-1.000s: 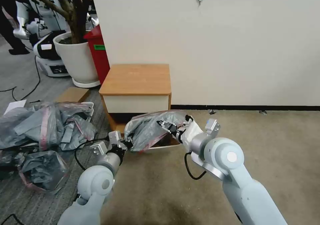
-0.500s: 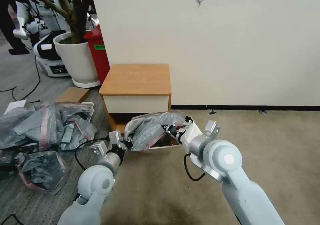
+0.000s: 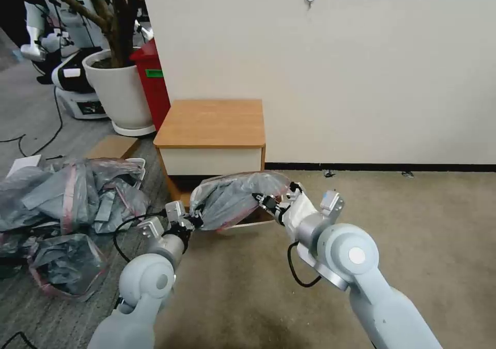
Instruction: Pick up the garbage bag from the table and place it over the trash can.
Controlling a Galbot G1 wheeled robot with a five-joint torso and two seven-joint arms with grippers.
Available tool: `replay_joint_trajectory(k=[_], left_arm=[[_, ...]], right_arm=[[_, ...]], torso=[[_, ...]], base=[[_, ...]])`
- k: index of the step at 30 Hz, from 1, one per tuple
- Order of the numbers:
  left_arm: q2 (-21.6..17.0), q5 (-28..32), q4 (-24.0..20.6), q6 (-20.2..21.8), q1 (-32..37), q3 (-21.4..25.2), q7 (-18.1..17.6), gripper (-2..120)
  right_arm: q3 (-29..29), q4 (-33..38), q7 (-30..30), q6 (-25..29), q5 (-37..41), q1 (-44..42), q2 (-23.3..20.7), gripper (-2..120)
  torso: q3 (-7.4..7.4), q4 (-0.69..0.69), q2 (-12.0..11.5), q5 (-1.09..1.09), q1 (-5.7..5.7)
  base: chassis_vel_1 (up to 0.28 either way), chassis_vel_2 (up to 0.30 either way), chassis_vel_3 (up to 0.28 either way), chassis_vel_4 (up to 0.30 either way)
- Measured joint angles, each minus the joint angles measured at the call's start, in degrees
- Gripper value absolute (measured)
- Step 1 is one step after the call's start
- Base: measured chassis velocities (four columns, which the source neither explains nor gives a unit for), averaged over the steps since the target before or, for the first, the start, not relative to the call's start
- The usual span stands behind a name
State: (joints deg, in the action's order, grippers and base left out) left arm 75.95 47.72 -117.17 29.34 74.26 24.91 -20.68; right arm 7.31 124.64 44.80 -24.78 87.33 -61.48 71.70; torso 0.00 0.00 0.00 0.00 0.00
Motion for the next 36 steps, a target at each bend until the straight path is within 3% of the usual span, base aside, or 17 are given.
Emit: replay_joint_trajectory(k=[15, 28, 36], left_arm=[[1.0, 6.6, 0.2, -0.8, -1.2, 0.1, -5.1, 2], [0.9, 13.2, -2.7, 1.5, -0.1, 1.4, -8.0, 2], [0.3, 13.5, -2.3, 0.7, -0.4, 1.7, -9.2, 2]], right_arm=[[2.4, 4.1, -1.1, 0.1, -0.5, -5.0, -1.7, 0], [3.7, 1.7, -4.2, 0.2, -5.0, -6.9, -3.0, 0], [3.7, 3.1, -4.5, 0.3, -5.5, -7.9, -3.1, 0]], torso=[[0.00, 0.00, 0.0, 0.00, 0.00], [0.00, 0.00, 0.0, 0.00, 0.00], [0.00, 0.00, 0.0, -0.01, 0.00]], base=[[0.000, 0.000, 0.000, 0.000], [0.000, 0.000, 0.000, 0.000], [0.000, 0.000, 0.000, 0.000]])
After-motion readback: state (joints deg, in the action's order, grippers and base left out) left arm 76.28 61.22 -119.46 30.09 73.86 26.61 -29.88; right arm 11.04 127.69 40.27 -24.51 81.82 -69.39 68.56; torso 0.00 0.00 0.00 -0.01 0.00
